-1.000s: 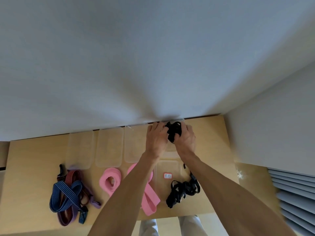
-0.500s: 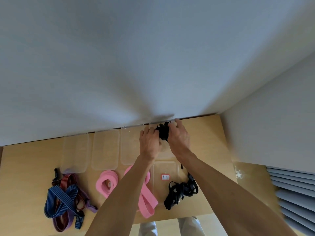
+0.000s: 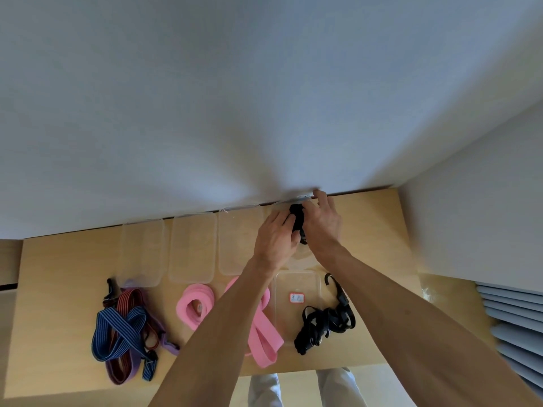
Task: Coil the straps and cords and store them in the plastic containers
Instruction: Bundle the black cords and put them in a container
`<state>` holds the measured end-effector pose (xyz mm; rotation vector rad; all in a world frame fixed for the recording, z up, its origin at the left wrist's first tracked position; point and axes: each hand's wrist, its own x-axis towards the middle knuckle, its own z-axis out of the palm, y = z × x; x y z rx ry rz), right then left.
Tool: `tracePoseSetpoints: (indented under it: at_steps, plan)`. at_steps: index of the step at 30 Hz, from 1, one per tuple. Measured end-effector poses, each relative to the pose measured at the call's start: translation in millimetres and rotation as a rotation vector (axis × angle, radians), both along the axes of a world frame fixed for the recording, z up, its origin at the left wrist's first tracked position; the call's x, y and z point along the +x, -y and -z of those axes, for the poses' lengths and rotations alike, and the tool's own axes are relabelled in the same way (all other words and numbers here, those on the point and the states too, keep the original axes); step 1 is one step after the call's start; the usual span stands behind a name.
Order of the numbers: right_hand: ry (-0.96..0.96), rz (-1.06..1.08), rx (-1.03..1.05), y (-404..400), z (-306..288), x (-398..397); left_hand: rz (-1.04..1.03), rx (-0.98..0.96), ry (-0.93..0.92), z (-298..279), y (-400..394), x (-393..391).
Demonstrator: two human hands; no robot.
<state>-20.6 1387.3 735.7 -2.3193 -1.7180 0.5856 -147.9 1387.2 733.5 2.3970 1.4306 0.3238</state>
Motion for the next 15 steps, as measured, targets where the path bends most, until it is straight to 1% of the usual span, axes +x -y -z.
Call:
tracePoseSetpoints:
  at_steps: [5, 7, 10, 12, 15]
  plan:
    - [0.064, -0.063, -0.037, 2.5, 2.7, -2.7, -0.021, 0.053, -0.044, 12.2, -2.7, 1.8]
    - [0.036, -0.094, -0.032, 9.1, 0.2, -2.7, -0.072, 0.05, -0.059, 10.7, -1.4, 5.3]
    - [-0.066, -0.104, 0.022, 21.4, -7.9, -2.0, -0.139, 0.066, -0.067, 1.4, 5.0, 7.4]
    - [-0.159, -0.011, 0.077, 28.3, -15.0, 1.3, -0.143, 0.075, -0.047, -6.2, 9.0, 4.5]
    - [-0.26, 0.261, 0.148, 43.1, -25.6, 9.9, -0.16, 0.122, 0.03, -17.4, 17.3, -1.5]
